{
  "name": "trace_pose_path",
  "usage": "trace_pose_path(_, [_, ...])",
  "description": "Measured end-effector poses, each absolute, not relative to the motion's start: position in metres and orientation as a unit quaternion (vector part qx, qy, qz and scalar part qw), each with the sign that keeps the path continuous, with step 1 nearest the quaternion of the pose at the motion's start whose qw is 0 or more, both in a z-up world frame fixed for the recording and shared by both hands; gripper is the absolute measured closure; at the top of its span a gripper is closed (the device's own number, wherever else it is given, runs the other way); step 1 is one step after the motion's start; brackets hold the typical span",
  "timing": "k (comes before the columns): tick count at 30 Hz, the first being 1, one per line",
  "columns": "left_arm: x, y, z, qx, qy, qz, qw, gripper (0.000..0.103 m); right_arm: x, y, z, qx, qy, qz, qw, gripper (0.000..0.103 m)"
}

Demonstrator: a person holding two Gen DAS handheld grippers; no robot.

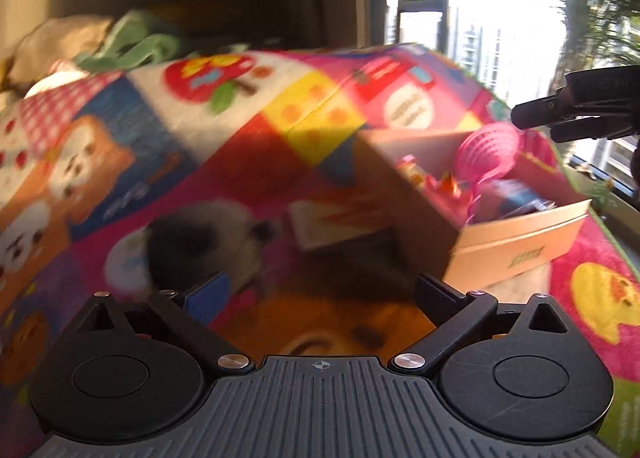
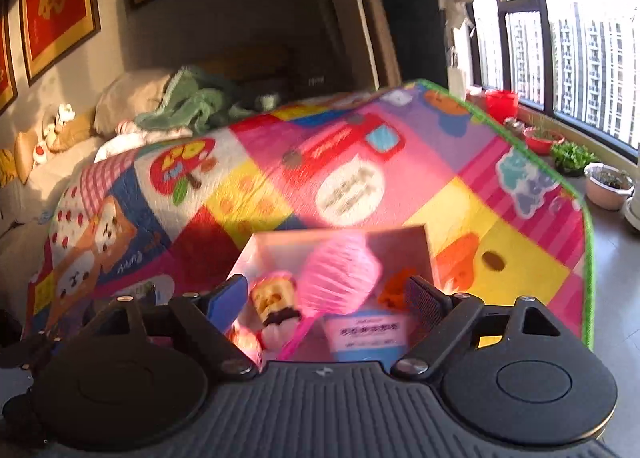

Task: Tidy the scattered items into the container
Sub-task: 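Reach down and grasp the white booklet with red M using the right gripper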

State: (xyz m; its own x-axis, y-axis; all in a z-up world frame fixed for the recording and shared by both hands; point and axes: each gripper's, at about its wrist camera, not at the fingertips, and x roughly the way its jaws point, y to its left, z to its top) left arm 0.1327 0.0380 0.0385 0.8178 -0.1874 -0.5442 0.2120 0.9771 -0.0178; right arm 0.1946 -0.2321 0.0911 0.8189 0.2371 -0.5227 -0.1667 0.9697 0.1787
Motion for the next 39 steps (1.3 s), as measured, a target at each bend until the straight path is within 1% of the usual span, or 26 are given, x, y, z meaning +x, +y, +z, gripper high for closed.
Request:
trace_pose_path(3, [0.125,0.06,0.031,0.001,0.292,-0.083,0.953,0.0,0.201,-0.196,0.085,0.032,0.298,0.131,0.945,0.027])
trace_pose_path(4, [0.123,0.066,0.03,-0.004,0.292,-0.081,0.953,0.0,0.203,-0.182,0.085,0.019,0.302,0.144,0.942,0.029])
trace_pose_path(5, [0.121,0.072,0.029,-0.006,0.291,-0.077,0.954,0.0,0.206,-0.168,0.086,0.009,0.308,0.159,0.938,0.035])
trace_pose_path(6, [0.117,0.076,0.029,-0.007,0.287,-0.07,0.955,0.0,0.21,-0.154,0.087,0.004,0.319,0.177,0.931,0.044])
trace_pose_path(8, [0.115,0.085,0.026,-0.013,0.284,-0.059,0.957,0.0,0.225,-0.13,0.09,0.007,0.349,0.209,0.914,0.053])
trace_pose_path(10, [0.115,0.092,0.022,-0.029,0.293,-0.061,0.954,0.0,0.246,-0.101,0.092,0.001,0.376,0.226,0.899,0.057])
trace_pose_path(14, [0.115,0.096,0.019,-0.049,0.295,-0.069,0.952,0.0,0.303,-0.046,0.081,-0.079,0.398,0.188,0.895,0.066])
trace_pose_path(15, [0.115,0.096,0.018,-0.049,0.296,-0.071,0.951,0.0,0.32,-0.037,0.073,-0.096,0.407,0.168,0.893,0.072])
trace_pose_path(17, [0.115,0.097,0.018,-0.051,0.297,-0.071,0.951,0.0,0.354,-0.027,0.054,-0.106,0.431,0.135,0.886,0.081])
trace_pose_path(20, [0.117,0.1,0.017,-0.063,0.3,-0.073,0.949,0.0,0.391,-0.028,0.031,-0.06,0.478,0.108,0.87,0.082])
trace_pose_path(22, [0.118,0.102,0.016,-0.073,0.306,-0.074,0.946,0.0,0.4,-0.028,0.021,-0.048,0.497,0.1,0.861,0.082])
trace_pose_path(27, [0.118,0.105,0.016,-0.078,0.307,-0.076,0.946,0.0,0.386,-0.019,0.021,-0.095,0.508,0.103,0.85,0.082])
trace_pose_path(29, [0.115,0.102,0.017,-0.066,0.303,-0.076,0.948,0.0,0.376,-0.021,0.023,-0.093,0.519,0.097,0.844,0.082])
trace_pose_path(33, [0.099,0.089,0.02,-0.019,0.303,-0.095,0.948,0.0,0.342,-0.022,0.027,-0.09,0.542,0.119,0.827,0.081])
trace_pose_path(39, [0.061,0.066,0.022,0.054,0.318,-0.131,0.938,0.0,0.245,-0.028,0.03,-0.101,0.553,0.193,0.804,0.078])
